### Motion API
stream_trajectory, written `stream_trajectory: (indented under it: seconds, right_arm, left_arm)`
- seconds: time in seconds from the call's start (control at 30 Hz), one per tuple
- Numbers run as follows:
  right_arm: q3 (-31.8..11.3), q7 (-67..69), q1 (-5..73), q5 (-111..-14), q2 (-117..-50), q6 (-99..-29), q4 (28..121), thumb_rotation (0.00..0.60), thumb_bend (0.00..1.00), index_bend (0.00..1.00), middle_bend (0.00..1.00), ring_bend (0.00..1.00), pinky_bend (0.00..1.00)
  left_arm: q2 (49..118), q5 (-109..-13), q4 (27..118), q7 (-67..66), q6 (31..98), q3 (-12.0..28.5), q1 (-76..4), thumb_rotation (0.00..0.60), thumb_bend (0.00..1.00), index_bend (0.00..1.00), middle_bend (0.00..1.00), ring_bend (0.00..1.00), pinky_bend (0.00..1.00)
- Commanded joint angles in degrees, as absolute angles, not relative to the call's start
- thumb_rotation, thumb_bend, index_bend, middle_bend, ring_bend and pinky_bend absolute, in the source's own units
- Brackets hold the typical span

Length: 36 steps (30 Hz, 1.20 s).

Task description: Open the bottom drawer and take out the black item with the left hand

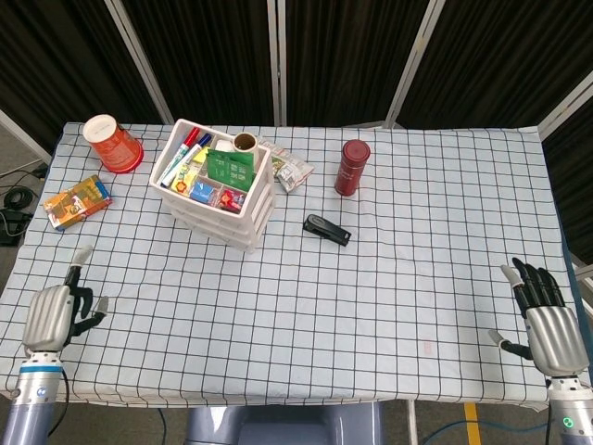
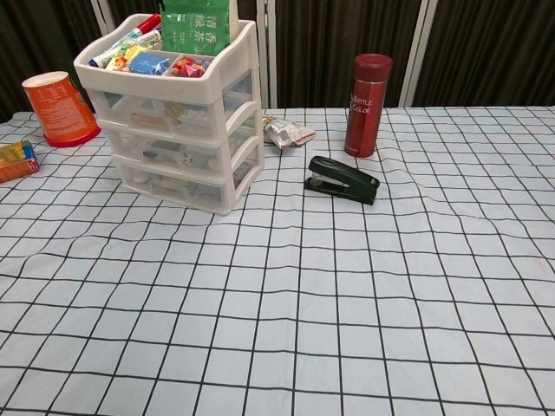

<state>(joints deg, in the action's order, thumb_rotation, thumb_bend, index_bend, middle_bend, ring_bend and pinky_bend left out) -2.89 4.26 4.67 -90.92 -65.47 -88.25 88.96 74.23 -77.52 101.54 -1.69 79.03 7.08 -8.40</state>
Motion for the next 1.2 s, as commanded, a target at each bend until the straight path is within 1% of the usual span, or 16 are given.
stream_trajectory:
  seconds: [0.03, 0.13, 0.33, 0.37, 0.43, 0.57, 0.63, 0.83, 1.03, 1.2]
  right_arm:
    - [-2.8, 4.5, 4.6, -91.0, -65.3, -88.4, 89.1, 0.6, 0.02, 0.01, 0.0, 0.0, 0.0]
    - [-2.8, 4.9, 4.6, -91.2, -65.1, -88.4, 89.2, 0.6, 0.02, 0.01, 0.0, 0.0, 0.0]
    - [-2.9, 6.2, 4.5, -91.1, -64.6, -88.6, 89.4, 0.6, 0.02, 0.01, 0.0, 0.0, 0.0]
    - [-2.9, 6.3, 4.5, -91.1, -64.5, -88.6, 89.5, 0.6, 0.02, 0.01, 0.0, 0.0, 0.0]
    - [-2.9, 6.9, 4.4, -91.1, -64.2, -88.7, 89.5, 0.6, 0.02, 0.01, 0.0, 0.0, 0.0]
    - [-3.0, 7.8, 4.5, -90.9, -63.9, -88.6, 89.5, 0.6, 0.02, 0.01, 0.0, 0.0, 0.0]
    - [-3.1, 8.3, 4.5, -90.8, -63.7, -88.5, 89.5, 0.6, 0.02, 0.01, 0.0, 0.0, 0.0]
    - [-3.0, 9.4, 4.5, -90.8, -63.3, -88.3, 89.5, 0.6, 0.02, 0.01, 0.0, 0.0, 0.0]
    - [-3.2, 10.8, 4.5, -90.4, -62.8, -88.3, 89.4, 0.6, 0.02, 0.01, 0.0, 0.0, 0.0]
    - [-3.5, 11.8, 4.6, -90.1, -62.5, -88.3, 89.3, 0.6, 0.02, 0.01, 0.0, 0.0, 0.0]
  left_arm:
    - [74.8, -70.1, 103.7, 4.9, 68.8, 9.6, -13.2, 0.6, 0.45, 0.03, 0.9, 0.89, 0.72]
    - [73.7, -64.2, 105.2, 7.3, 61.8, 11.5, -16.2, 0.6, 0.48, 0.04, 0.91, 0.9, 0.74]
    - [72.4, -51.5, 106.3, 10.3, 50.0, 14.8, -22.2, 0.6, 0.55, 0.05, 0.92, 0.91, 0.75]
    - [72.4, -50.3, 106.3, 10.6, 48.9, 15.1, -22.8, 0.6, 0.58, 0.05, 0.92, 0.91, 0.75]
    - [72.1, -44.6, 105.4, 11.1, 44.2, 16.2, -25.9, 0.6, 0.61, 0.05, 0.92, 0.91, 0.76]
    - [72.5, -38.1, 103.3, 10.7, 39.5, 16.9, -30.4, 0.6, 0.69, 0.03, 0.92, 0.91, 0.76]
    - [73.1, -34.5, 102.3, 10.3, 38.2, 16.8, -32.7, 0.6, 0.71, 0.03, 0.92, 0.91, 0.76]
    - [75.1, -25.6, 98.6, 10.7, 34.9, 16.5, -38.5, 0.6, 0.72, 0.03, 0.92, 0.91, 0.76]
    - [77.6, -19.0, 93.7, 8.7, 33.6, 14.1, -44.2, 0.6, 0.72, 0.04, 0.92, 0.91, 0.76]
    - [79.8, -14.9, 90.3, 5.3, 35.0, 11.2, -48.4, 0.6, 0.72, 0.03, 0.92, 0.91, 0.76]
